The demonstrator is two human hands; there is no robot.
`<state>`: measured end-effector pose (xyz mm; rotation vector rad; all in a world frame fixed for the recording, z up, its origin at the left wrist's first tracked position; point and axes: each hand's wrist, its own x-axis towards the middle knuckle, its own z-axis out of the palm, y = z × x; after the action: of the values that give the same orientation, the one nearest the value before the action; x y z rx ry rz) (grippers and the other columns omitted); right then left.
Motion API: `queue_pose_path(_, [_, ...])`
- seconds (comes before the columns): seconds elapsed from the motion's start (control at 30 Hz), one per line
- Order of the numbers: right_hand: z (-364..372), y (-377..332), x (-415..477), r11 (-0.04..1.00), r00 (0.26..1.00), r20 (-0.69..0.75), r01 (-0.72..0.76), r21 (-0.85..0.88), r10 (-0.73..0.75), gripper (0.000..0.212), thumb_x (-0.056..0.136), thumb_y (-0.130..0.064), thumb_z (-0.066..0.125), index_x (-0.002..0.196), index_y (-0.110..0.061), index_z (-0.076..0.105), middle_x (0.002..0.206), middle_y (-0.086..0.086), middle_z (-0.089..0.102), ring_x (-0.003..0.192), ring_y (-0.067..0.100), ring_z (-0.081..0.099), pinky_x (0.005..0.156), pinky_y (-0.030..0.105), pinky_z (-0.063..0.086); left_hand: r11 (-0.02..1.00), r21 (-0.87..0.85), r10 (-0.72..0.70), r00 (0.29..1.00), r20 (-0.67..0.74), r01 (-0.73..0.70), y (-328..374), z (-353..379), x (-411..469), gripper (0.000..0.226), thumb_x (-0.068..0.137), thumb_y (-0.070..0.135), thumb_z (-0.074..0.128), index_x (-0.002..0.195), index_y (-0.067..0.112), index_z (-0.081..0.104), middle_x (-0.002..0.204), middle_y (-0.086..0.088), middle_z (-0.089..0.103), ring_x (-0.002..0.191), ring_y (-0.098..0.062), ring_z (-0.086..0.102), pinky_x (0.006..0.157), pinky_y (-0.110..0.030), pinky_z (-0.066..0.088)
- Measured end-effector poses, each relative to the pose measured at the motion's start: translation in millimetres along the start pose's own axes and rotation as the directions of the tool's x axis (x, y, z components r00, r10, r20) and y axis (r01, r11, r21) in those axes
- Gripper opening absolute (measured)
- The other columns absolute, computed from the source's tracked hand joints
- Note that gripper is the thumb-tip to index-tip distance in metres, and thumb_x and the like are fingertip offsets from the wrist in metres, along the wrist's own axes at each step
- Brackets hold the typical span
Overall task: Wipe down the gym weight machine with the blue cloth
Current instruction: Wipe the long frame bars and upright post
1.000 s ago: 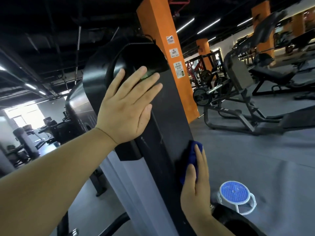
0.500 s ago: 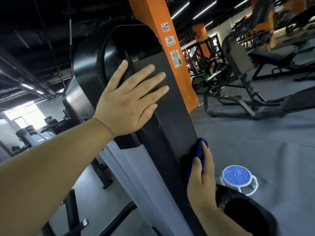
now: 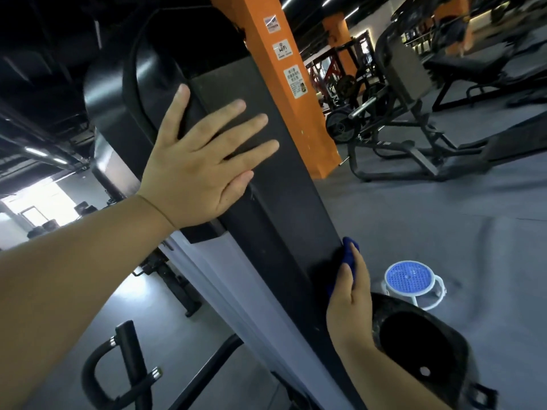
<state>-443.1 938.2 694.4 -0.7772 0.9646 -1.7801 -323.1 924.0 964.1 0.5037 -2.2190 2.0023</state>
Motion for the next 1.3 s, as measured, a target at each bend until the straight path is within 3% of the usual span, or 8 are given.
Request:
queue_pose_path(0.13, [18,-35,21,0.994,0.996,-0.016,-0.089,0.062,0.090,0.044,0.089,-0.049,0.042,0.133,-0.047,0.047,0.141,-0.021,0.046,0.132,0.003,0.043,0.115,0.038,0.034,0.984,-0.008,0.177,0.983,0.056,-0.177,6,-2,3,0.043,0.103,0.032,0.040,0.143,0.024,0.050,0.146,-0.003,0.051,0.137,-0.024,0.039,0.118,-0.051,0.008])
queue_pose_path(0.33, [22,-41,-4,0.964,0.958,0.139,0.261,-0.047,-0.252,0.046,0.097,-0.042,0.032,0.140,-0.056,0.025,0.155,-0.031,0.018,0.145,-0.008,0.010,0.119,0.022,0.013,0.986,-0.001,0.166,0.984,0.067,-0.166,6,-2,3,0.041,0.103,0.031,0.039,0.141,0.021,0.053,0.142,-0.003,0.055,0.135,-0.025,0.043,0.117,-0.047,0.013])
queue_pose_path(0.57, [8,-27,8,0.987,0.987,-0.027,-0.161,-0.005,0.160,0.036,0.094,-0.042,0.041,0.128,-0.047,0.049,0.138,-0.015,0.048,0.130,0.013,0.046,0.112,0.043,0.037,0.989,-0.028,0.149,0.986,0.074,-0.147,8,1,1,0.043,0.104,0.030,0.037,0.143,0.019,0.051,0.143,-0.004,0.055,0.134,-0.027,0.047,0.117,-0.047,0.014])
queue_pose_path(0.77, [18,-72,19,0.981,0.958,0.229,0.188,-0.037,-0.175,0.046,0.102,-0.029,0.044,0.143,-0.048,0.037,0.133,-0.040,0.036,0.132,-0.012,0.032,0.109,0.016,0.027,0.996,-0.028,0.083,0.992,0.098,-0.081,12,-2,3,0.046,0.102,0.033,0.036,0.141,0.015,0.053,0.146,-0.008,0.050,0.136,-0.026,0.041,0.118,-0.045,0.015])
queue_pose_path(1.0, [9,-66,31,0.999,0.983,0.184,-0.005,-0.035,0.012,0.036,0.103,-0.025,0.043,0.129,-0.050,0.044,0.140,-0.020,0.047,0.131,0.002,0.043,0.110,0.029,0.035,0.998,-0.047,-0.026,0.990,0.136,0.033,18,-8,5,0.049,0.100,0.042,0.032,0.136,0.014,0.050,0.150,-0.007,0.044,0.136,-0.026,0.040,0.121,-0.045,0.009])
queue_pose_path(1.13, [52,-159,71,0.976,0.868,0.447,0.192,0.100,-0.217,0.040,0.102,-0.027,0.045,0.137,-0.047,0.047,0.138,-0.028,0.045,0.131,-0.008,0.039,0.115,0.027,0.030,0.953,-0.038,-0.294,0.945,0.140,0.302,0,-18,19,0.050,0.100,0.043,0.033,0.140,0.016,0.045,0.155,-0.007,0.034,0.143,-0.027,0.030,0.122,-0.047,0.004])
queue_pose_path(1.2, [68,-190,86,0.955,0.790,0.537,0.246,0.165,-0.296,0.041,0.102,-0.029,0.045,0.137,-0.051,0.045,0.142,-0.031,0.040,0.135,-0.011,0.032,0.115,0.023,0.025,0.826,-0.094,-0.539,0.828,0.156,0.556,-19,-23,36,0.051,0.099,0.039,0.036,0.142,0.013,0.044,0.156,-0.010,0.033,0.145,-0.027,0.026,0.121,-0.045,0.004])
queue_pose_path(1.3, [63,-181,92,0.908,0.697,0.588,0.375,0.188,-0.410,0.044,0.097,-0.043,0.043,0.134,-0.066,0.037,0.147,-0.039,0.032,0.138,-0.014,0.023,0.116,0.022,0.022,0.696,-0.174,-0.654,0.716,0.244,0.696,-31,-30,54,0.054,0.098,0.037,0.039,0.146,0.012,0.042,0.158,-0.002,0.028,0.148,-0.017,0.020,0.122,-0.038,0.013])
